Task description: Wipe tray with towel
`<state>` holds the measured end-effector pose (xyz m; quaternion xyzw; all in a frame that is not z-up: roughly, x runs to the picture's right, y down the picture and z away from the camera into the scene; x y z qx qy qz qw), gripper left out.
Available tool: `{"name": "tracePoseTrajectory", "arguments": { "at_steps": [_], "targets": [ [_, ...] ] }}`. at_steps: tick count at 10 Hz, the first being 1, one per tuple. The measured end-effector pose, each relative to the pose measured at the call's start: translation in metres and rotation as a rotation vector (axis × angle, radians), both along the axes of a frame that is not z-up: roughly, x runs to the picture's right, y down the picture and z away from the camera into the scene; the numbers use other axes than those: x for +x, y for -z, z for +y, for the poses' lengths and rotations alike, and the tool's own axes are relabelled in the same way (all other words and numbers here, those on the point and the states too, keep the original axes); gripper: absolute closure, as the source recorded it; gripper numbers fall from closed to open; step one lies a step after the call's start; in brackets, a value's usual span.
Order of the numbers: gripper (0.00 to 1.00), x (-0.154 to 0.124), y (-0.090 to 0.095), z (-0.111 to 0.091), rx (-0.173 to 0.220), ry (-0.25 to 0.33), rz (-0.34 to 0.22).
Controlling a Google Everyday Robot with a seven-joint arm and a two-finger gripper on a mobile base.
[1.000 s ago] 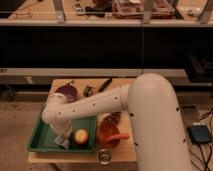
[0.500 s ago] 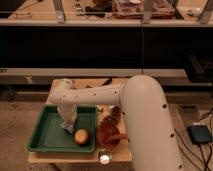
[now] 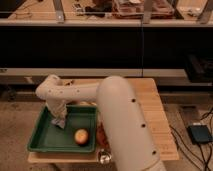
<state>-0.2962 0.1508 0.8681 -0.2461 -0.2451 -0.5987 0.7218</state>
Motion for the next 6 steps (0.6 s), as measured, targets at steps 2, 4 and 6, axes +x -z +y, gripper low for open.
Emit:
{"name": "tracePoseTrajectory", "arguments": {
  "at_steps": [2, 4, 6],
  "targets": [
    [1.0, -0.04, 0.006, 0.007, 0.0, 0.053, -0.058],
    [1.0, -0.06, 0.021, 0.024, 0.001, 0.088, -0.096],
    [1.0, -0.061, 0.036, 0.042, -0.002, 0.076, -0.11]
  ]
}}
